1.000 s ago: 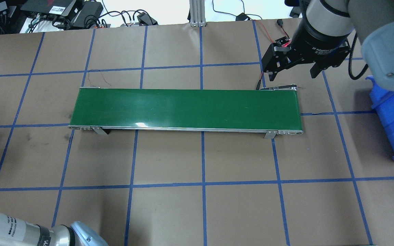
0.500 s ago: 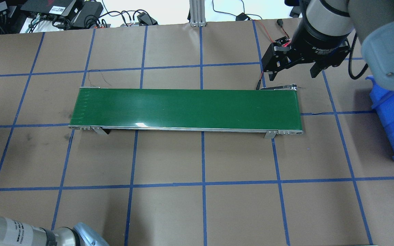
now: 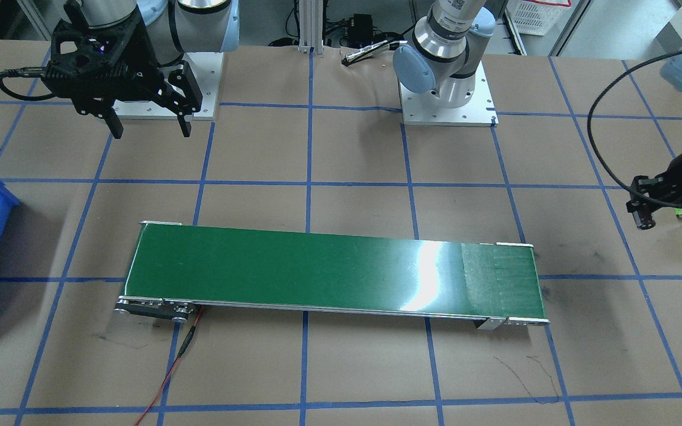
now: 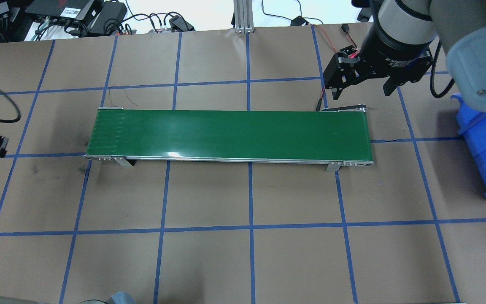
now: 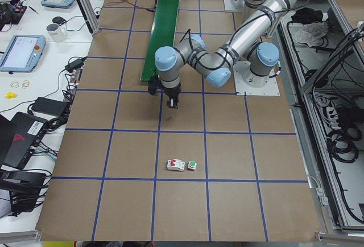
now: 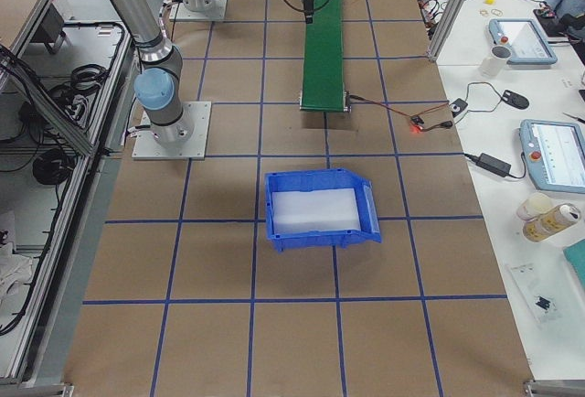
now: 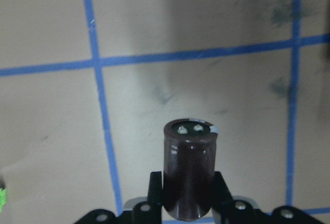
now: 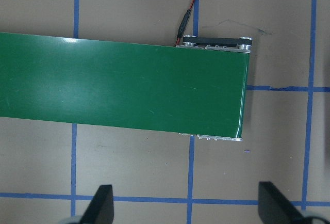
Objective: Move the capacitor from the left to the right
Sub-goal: 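Carry the capacitor in the left gripper over the near end of the conveyor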
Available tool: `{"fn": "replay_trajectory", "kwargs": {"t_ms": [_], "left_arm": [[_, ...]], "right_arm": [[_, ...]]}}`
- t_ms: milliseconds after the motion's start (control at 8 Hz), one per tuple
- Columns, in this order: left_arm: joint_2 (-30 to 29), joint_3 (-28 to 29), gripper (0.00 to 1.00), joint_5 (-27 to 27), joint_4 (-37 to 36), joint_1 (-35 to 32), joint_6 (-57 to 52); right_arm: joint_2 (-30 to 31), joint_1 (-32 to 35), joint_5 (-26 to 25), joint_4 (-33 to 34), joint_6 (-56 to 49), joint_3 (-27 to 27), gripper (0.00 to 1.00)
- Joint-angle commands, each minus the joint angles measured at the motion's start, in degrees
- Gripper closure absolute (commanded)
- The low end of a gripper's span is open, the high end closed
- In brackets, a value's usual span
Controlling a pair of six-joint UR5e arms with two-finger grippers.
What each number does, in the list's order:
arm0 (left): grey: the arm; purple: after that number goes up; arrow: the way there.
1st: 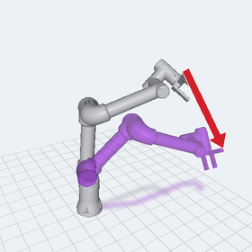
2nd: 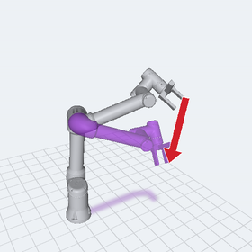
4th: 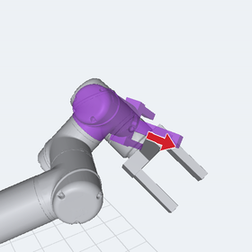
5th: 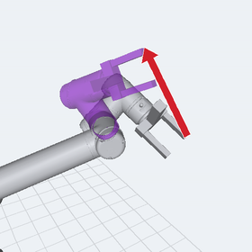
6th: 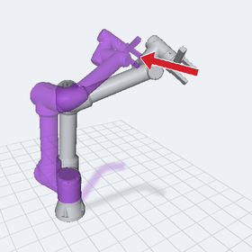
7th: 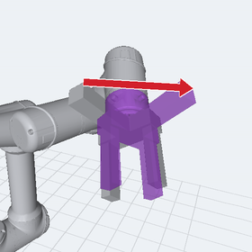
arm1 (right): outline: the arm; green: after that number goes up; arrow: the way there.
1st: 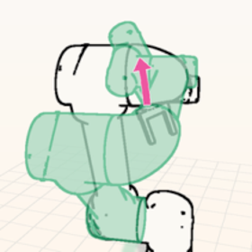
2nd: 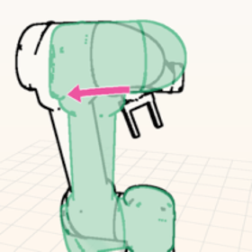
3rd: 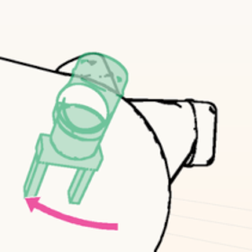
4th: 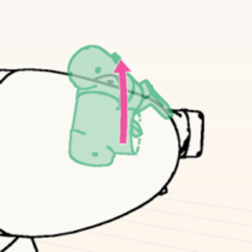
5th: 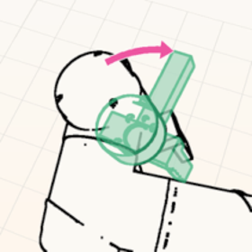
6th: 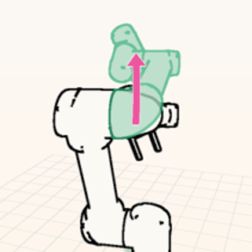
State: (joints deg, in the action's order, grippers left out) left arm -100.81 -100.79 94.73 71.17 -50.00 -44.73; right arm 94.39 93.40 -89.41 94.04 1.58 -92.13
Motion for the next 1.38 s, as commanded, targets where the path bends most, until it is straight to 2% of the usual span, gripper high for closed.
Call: {"fn": "replay_trajectory", "kwargs": {"t_ms": [0,125,250,500,875,1125,1250], "left_arm": [[1.6,0.1,1.00,-3.2,-0.2,-15.9,9.4],[1.1,0.0,1.00,-3.2,-0.1,-21.7,10.6],[1.0,0.0,1.00,-3.0,-0.2,-24.6,11.7],[-1.8,0.1,1.00,-3.2,-5.5,-24.6,11.2],[-5.2,0.0,1.00,-3.2,-7.7,-24.6,14.7],[-6.6,0.1,1.00,-3.3,-7.7,-24.5,21.3],[-6.8,0.0,1.00,-3.3,-7.7,-24.5,21.6]], "right_arm": [[-0.2,-0.1,-0.3,0.1,-0.1,-0.1,0.00],[-0.4,-0.1,0.0,0.2,-0.1,-0.1,0.00],[-0.7,-0.1,-0.4,0.3,-0.2,-0.1,0.00],[-0.9,-0.1,-0.5,1.1,-1.7,-0.1,0.00],[-2.4,-0.1,-1.7,1.8,-1.5,-0.2,0.00],[-9.2,-0.1,-1.7,1.8,-1.5,-0.5,0.00],[-14.4,-0.1,-0.7,4.4,-1.8,-0.6,0.00]]}}
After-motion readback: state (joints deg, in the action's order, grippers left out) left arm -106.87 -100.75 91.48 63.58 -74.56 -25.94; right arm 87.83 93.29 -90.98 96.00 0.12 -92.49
